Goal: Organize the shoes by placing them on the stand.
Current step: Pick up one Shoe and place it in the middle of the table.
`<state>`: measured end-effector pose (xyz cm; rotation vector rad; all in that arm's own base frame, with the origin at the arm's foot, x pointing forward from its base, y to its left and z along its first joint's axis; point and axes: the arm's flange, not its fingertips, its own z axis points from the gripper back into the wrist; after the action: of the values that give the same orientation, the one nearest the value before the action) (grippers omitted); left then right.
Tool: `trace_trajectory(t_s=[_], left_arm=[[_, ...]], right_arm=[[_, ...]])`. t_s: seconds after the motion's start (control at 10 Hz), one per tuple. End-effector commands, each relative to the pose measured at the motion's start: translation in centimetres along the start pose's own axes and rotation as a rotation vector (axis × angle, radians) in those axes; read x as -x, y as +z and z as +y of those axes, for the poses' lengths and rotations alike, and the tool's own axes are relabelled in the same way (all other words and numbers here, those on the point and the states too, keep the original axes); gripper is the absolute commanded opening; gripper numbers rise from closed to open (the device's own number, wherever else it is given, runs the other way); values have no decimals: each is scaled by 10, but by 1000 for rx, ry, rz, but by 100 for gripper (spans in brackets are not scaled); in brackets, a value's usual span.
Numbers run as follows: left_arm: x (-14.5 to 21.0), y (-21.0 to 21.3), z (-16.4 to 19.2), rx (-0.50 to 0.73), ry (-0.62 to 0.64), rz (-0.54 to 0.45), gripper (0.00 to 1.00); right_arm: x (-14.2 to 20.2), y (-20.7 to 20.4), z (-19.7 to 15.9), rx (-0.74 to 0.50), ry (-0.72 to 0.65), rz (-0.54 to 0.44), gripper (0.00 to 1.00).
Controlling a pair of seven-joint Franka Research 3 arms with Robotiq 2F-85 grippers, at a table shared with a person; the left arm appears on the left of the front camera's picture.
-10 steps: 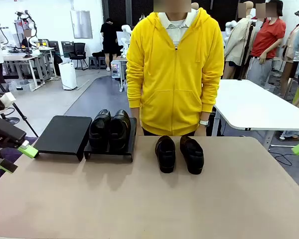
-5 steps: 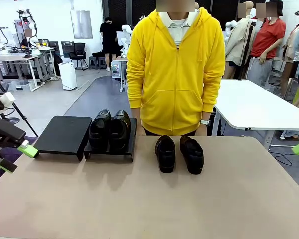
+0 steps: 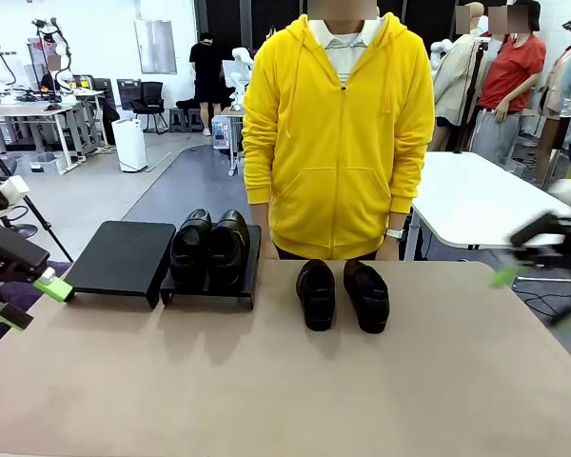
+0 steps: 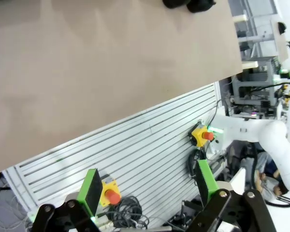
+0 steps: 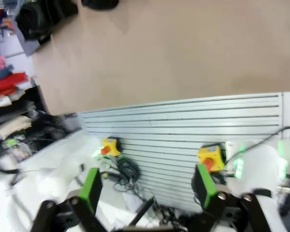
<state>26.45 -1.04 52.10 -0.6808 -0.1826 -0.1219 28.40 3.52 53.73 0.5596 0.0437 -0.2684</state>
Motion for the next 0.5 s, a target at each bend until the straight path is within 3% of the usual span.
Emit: trace_trajectory(t_s=[0.0, 0.1, 0.2, 0.4], left_arm=[[-3, 3, -1, 18, 9, -3, 100], [-3, 3, -1, 18, 9, -3, 100], [-3, 3, -1, 18, 9, -3, 100], [-3, 3, -1, 18, 9, -3, 100]], right_arm=[[-68, -48, 98, 209, -56, 75, 100], [-87, -89, 142, 276, -127, 78, 100], [-96, -123, 172, 369, -109, 112, 100], [-106, -159, 200, 429, -66, 113, 100]])
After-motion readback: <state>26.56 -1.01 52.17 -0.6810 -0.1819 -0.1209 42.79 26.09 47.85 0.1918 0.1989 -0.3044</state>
